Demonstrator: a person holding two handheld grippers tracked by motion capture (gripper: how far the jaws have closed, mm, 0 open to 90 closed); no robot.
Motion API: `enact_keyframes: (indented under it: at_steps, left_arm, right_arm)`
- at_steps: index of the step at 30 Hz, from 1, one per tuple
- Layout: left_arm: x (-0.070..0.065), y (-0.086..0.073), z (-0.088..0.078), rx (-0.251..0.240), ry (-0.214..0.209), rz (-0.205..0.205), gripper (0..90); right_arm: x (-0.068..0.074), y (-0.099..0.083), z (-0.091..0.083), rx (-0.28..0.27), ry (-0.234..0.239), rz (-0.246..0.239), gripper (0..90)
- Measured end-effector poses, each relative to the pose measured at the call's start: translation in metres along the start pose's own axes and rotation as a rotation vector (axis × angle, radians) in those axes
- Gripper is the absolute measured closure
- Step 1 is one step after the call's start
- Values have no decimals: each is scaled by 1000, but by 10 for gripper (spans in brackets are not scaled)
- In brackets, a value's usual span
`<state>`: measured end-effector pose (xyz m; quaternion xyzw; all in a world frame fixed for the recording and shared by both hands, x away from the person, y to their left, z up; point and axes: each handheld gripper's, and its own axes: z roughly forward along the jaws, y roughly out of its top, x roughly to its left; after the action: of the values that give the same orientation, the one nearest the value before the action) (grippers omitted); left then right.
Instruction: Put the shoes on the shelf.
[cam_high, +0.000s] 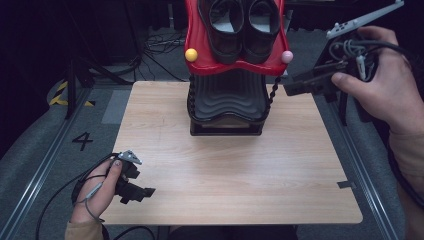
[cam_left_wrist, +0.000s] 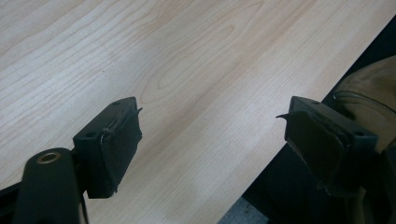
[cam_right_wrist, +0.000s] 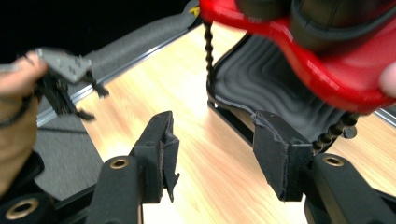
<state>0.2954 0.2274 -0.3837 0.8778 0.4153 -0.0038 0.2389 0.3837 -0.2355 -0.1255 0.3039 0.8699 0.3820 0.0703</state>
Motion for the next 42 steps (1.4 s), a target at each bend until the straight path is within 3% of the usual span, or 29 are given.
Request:
enact_keyframes:
  at_steps: [8,13,22,27,32,36,38,40,42]
  left_arm:
    - [0,3,3,8,-2,7,189]
    - [-1,4,3,8,-2,8,190]
    - [-3,2,3,12,2,5,190]
    - [-3,1,3,18,5,10,190]
    - [-8,1,4,21,6,11,189]
    - [-8,1,3,15,6,14,189]
    - [-7,0,2,14,10,11,189]
    - [-6,0,2,14,13,4,189]
    - [-5,-1,2,13,11,5,189]
  right_arm:
    - [-11,-30,13,8,12,-29,432]
    - [-14,-48,23,19,14,-72,410]
    - [-16,-76,46,41,40,-88,384]
    - [-15,-96,67,74,49,-99,381]
    - [-14,-122,98,88,89,-92,367]
    - [-12,-138,111,100,68,-89,365]
    - [-12,-150,119,79,64,-84,370]
    - [-13,-163,128,62,98,-68,368]
    - [-13,-174,139,84,112,-68,368]
